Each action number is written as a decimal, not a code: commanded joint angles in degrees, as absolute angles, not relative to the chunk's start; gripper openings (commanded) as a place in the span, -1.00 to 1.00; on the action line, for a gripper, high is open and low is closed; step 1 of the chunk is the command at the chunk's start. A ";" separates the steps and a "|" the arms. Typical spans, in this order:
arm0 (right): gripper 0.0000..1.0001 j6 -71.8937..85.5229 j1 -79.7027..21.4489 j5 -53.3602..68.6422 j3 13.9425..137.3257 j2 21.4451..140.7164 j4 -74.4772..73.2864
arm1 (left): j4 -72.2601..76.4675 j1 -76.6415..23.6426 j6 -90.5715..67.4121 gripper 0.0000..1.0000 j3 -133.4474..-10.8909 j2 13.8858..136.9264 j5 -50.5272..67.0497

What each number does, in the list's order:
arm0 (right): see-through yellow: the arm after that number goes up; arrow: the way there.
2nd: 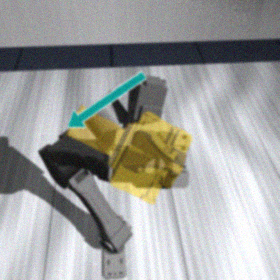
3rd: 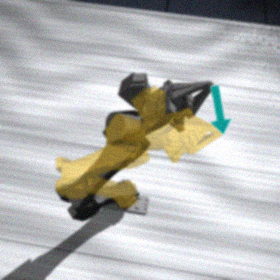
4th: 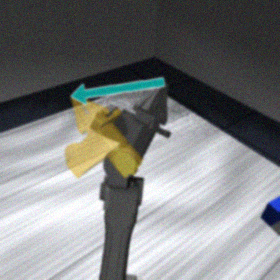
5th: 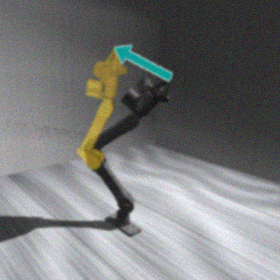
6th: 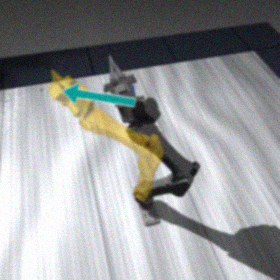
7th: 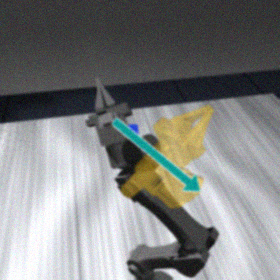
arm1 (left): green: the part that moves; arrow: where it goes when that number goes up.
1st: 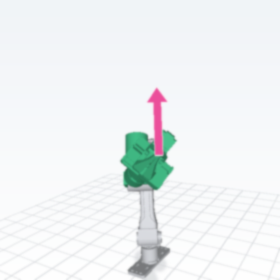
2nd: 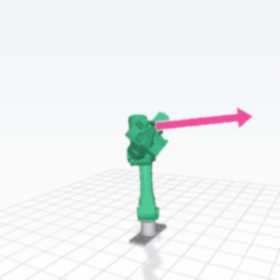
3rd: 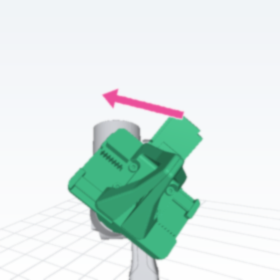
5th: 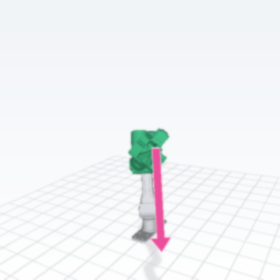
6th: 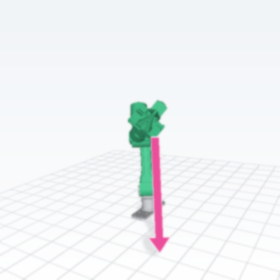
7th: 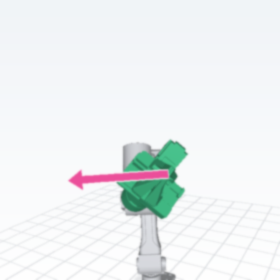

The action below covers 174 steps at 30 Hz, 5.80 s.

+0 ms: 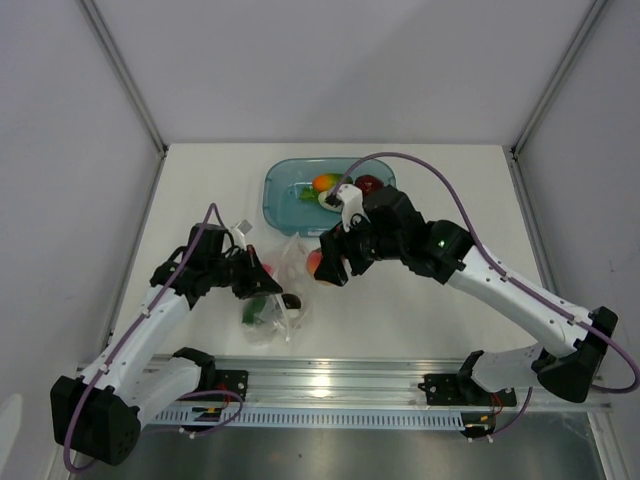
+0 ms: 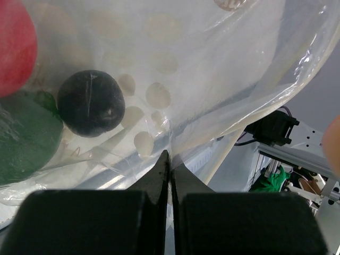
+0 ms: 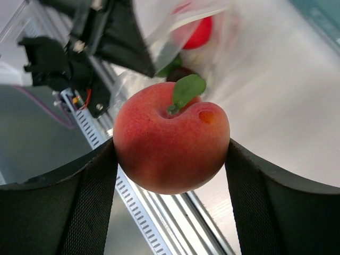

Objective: Place the food in the zip-top bag and seal the zipper
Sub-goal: Place the fake fruit in the zipper food storage bag, then pick up the fake fruit from the bin.

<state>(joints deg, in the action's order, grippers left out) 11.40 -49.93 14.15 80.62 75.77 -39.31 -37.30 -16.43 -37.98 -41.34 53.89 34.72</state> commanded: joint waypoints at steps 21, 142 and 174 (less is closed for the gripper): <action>-0.91 6.59 -59.33 12.04 87.09 88.41 -36.91 | -40.25 -15.82 -39.46 -0.99 -44.21 48.69 37.00; 0.38 55.90 -22.59 -18.81 136.41 146.78 -41.22 | -38.85 -8.97 -18.98 -0.99 -49.13 63.19 32.26; -1.00 38.85 -26.45 -11.44 131.31 131.05 -35.33 | -36.39 -8.61 -19.16 -0.99 -47.11 63.02 34.37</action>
